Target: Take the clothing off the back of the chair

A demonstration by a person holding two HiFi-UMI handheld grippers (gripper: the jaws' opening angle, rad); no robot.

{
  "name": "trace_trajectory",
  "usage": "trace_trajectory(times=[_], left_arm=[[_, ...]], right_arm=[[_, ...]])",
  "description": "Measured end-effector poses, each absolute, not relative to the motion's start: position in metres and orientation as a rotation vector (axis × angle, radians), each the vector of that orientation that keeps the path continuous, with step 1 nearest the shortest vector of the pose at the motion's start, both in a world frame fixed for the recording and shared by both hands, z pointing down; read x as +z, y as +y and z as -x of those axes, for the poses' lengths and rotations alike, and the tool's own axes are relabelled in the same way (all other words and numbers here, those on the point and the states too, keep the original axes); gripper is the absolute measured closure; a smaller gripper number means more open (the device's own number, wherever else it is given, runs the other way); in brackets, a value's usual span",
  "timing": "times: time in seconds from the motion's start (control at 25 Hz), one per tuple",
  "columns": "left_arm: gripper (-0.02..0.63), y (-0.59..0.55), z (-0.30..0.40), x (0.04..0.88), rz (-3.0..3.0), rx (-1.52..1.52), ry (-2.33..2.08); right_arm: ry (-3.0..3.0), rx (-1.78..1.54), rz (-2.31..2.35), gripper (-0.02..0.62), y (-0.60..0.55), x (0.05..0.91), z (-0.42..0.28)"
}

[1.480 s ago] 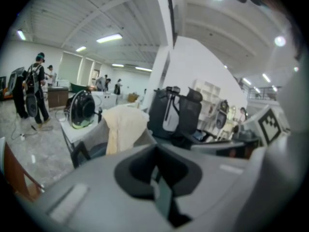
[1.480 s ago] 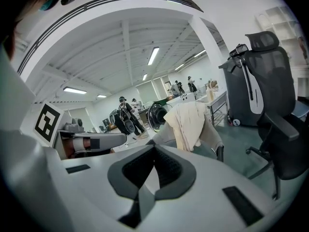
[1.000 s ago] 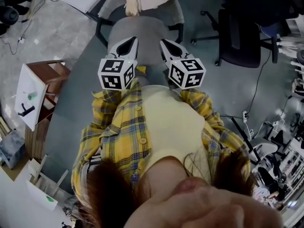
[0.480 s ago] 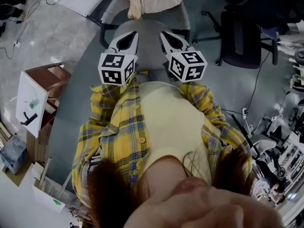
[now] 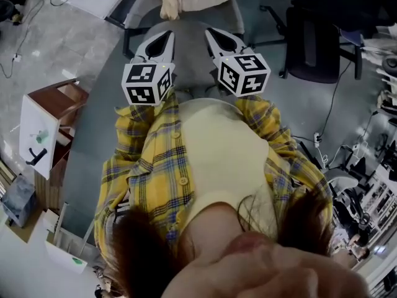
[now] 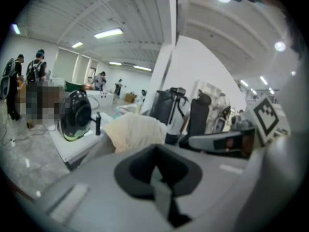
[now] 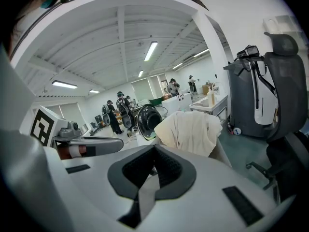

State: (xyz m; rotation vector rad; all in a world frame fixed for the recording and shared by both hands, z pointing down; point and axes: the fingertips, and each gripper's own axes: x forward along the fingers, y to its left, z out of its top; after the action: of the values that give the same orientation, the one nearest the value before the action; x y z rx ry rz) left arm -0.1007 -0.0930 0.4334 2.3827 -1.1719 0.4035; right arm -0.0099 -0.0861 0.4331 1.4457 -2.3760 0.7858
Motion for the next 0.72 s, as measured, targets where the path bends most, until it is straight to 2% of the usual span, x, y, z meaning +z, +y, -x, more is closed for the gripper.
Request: trace_trajectory(times=[0.72], left_arm=[[0.605,-0.118,0.051,0.442,-2.313,0.377,-1.284]], right_arm=[[-2.428,0.741,-1.329,0.583,-0.115,0.434,-0.041]])
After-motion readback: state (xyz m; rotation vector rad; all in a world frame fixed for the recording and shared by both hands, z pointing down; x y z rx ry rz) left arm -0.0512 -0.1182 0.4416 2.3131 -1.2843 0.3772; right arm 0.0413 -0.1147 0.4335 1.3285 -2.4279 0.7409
